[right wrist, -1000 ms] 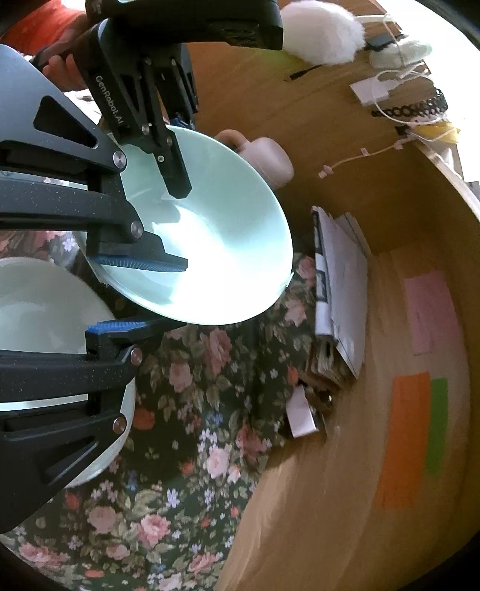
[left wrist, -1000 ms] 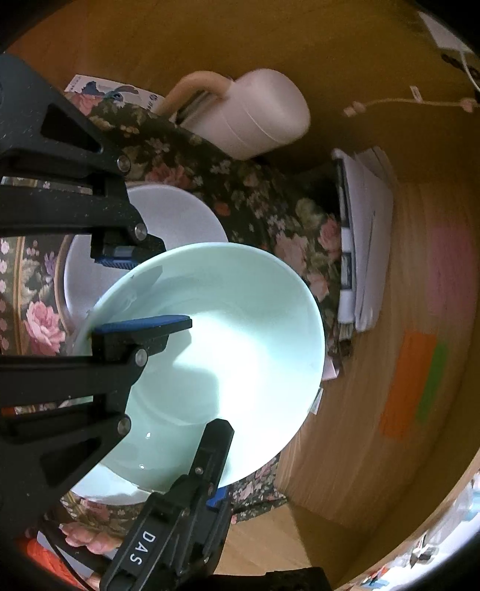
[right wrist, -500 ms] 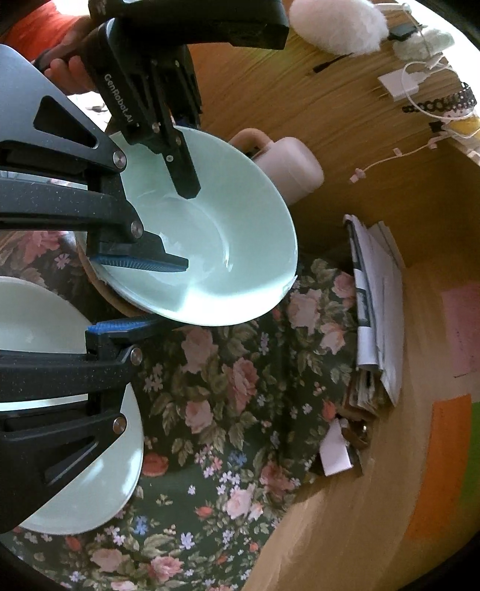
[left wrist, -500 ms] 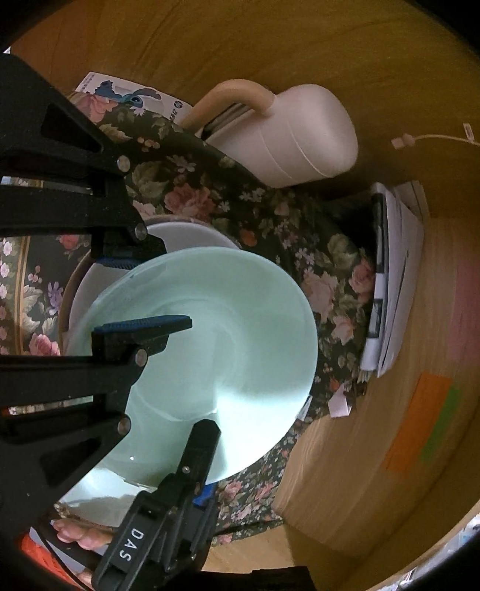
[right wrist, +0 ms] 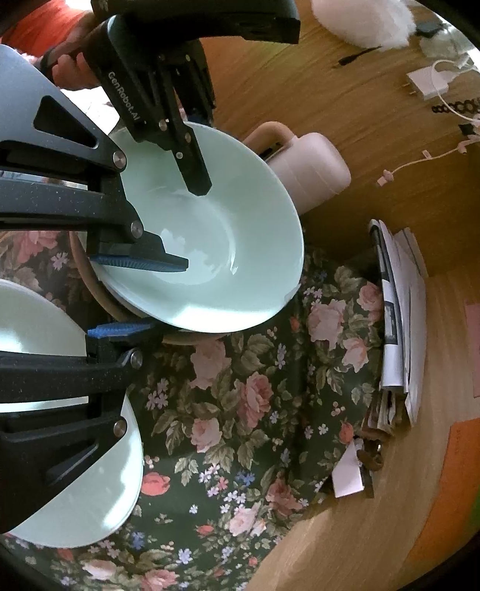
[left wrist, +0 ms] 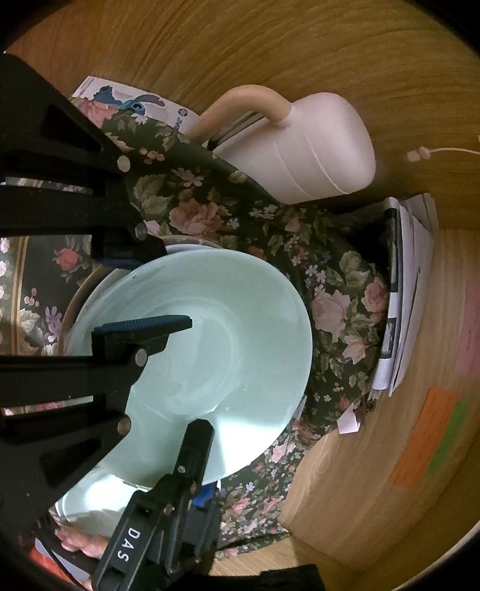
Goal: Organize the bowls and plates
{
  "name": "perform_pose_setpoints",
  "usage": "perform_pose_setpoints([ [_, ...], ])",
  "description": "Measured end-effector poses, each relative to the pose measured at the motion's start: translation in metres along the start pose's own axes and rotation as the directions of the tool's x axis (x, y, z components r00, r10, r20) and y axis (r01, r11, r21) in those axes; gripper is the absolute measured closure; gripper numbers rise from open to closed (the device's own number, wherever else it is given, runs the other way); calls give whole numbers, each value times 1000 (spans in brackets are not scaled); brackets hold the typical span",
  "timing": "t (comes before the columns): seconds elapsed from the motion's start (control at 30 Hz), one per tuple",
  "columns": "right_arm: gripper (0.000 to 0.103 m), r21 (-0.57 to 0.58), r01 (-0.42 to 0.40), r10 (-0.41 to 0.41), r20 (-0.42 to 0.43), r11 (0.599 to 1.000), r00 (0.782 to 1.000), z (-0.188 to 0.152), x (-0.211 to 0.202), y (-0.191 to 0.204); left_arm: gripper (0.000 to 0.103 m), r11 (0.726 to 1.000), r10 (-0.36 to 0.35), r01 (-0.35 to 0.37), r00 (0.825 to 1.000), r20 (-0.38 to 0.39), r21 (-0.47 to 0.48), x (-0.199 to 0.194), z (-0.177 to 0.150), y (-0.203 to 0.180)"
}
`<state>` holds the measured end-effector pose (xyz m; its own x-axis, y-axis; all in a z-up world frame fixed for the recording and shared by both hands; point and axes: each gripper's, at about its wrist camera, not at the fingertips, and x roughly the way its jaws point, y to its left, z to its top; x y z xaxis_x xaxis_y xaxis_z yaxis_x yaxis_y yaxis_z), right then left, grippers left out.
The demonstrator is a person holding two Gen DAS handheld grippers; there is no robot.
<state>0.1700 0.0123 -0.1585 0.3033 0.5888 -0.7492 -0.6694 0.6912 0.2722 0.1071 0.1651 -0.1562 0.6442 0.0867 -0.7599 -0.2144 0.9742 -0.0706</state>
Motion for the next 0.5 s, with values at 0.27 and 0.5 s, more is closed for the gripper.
perform_pose_setpoints([
  [0.27, 79, 6, 7, -7, 18, 1000, 1000, -3, -9, -9, 81, 1000, 3, -3, 1000, -6, -3, 5, 2, 2],
  [0.5, 76, 15, 5, -5, 12, 1000, 1000, -3, -10, -12, 81, 999, 34, -34, 999, -7, 16, 6, 8, -6],
])
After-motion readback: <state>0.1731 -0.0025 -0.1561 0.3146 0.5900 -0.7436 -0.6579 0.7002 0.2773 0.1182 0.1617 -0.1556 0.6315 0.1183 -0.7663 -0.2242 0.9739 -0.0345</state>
